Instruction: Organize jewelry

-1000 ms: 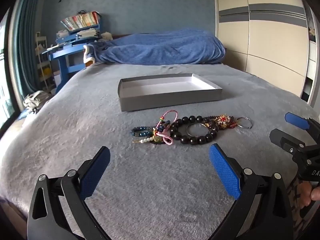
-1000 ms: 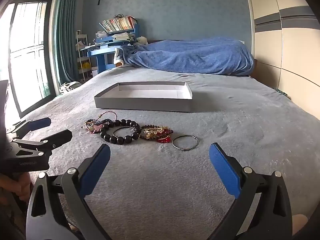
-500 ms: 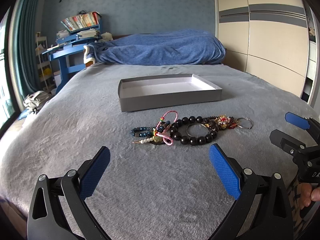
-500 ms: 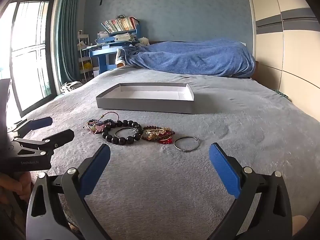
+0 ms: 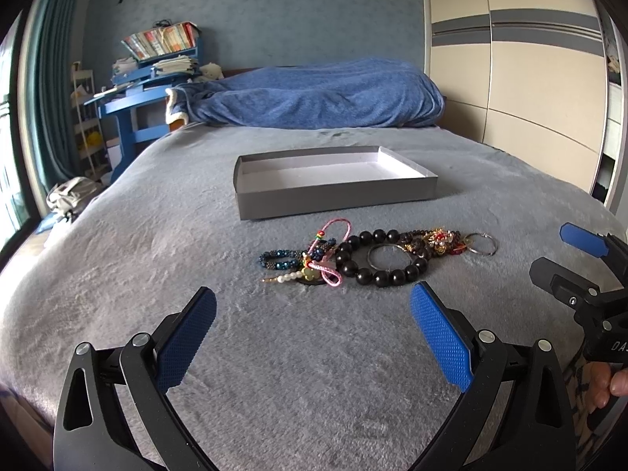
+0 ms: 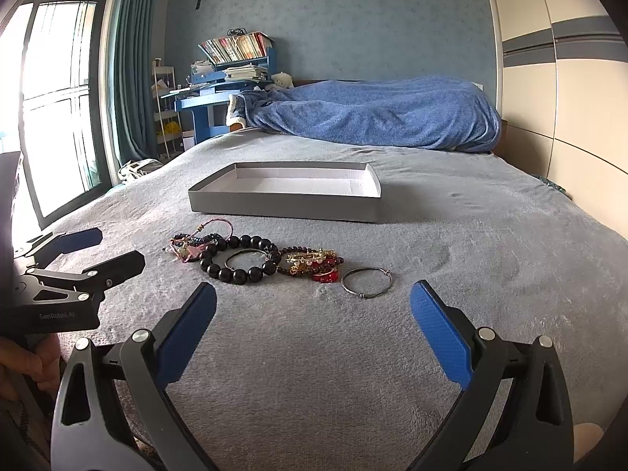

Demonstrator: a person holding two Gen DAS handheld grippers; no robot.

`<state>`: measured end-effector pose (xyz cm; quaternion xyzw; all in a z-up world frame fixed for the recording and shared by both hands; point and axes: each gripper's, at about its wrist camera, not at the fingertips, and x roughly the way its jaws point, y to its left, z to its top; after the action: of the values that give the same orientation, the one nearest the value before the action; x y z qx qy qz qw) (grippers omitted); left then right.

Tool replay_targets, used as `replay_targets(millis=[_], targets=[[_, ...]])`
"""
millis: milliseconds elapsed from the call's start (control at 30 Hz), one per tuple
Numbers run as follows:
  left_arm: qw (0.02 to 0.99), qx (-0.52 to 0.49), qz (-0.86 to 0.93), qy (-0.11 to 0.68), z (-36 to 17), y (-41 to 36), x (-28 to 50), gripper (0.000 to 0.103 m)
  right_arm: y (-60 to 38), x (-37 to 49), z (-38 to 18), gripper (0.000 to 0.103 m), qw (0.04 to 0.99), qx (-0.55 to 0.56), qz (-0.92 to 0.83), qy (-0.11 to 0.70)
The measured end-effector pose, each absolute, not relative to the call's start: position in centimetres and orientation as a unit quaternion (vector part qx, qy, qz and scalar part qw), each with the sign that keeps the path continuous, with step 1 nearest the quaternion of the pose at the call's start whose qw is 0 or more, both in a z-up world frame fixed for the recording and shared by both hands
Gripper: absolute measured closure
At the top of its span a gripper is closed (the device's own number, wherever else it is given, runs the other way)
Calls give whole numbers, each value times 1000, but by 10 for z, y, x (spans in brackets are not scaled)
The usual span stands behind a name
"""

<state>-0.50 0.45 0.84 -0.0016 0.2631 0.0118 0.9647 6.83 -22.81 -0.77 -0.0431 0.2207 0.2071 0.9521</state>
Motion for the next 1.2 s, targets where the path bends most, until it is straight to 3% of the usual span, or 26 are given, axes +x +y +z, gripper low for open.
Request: replay_targets(millis=[1200], targets=[[962, 1, 13, 273, -2, 6, -1, 5, -228, 71, -11, 5, 951, -44, 204, 228]])
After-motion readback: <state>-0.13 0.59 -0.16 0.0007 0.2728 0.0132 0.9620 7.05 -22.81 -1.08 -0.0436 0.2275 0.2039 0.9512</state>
